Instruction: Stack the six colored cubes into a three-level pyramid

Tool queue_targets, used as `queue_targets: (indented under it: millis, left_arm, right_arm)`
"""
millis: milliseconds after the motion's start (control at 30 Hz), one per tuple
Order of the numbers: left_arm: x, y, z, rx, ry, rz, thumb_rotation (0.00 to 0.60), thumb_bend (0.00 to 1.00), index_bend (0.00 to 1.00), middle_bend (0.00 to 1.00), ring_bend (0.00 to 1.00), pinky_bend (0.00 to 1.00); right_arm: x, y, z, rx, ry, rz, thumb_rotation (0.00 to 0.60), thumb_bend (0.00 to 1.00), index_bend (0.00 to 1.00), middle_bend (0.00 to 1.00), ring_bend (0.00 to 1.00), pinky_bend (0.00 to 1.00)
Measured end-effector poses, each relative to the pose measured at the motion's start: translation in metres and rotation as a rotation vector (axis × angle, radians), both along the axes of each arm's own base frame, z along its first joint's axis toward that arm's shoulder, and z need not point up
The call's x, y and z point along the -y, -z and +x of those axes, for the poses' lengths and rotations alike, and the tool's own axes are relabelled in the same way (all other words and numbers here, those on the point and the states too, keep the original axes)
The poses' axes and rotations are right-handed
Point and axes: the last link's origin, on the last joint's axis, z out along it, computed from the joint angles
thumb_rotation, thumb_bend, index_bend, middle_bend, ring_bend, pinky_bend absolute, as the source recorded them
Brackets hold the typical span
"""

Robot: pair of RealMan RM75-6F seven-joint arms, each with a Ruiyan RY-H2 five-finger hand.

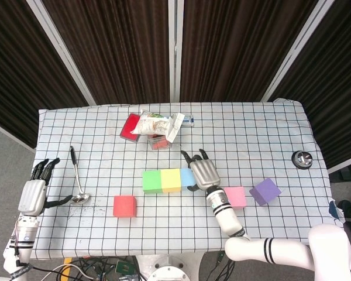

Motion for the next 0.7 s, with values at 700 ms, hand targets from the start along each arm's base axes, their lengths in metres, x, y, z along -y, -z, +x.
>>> queue_targets:
  millis: [700]
  left_arm:
    - [-0.0010,0.0004,0.0010,-0.002,0.007,-0.007,0.600,0.00,0.06,0.12,0.00,0.00]
  right_arm:
    - [-0.0014,-0.0010,-0.0026,-0.002,0.005,0.032,0.600,0.02,0.00,0.42,0.17,0.00]
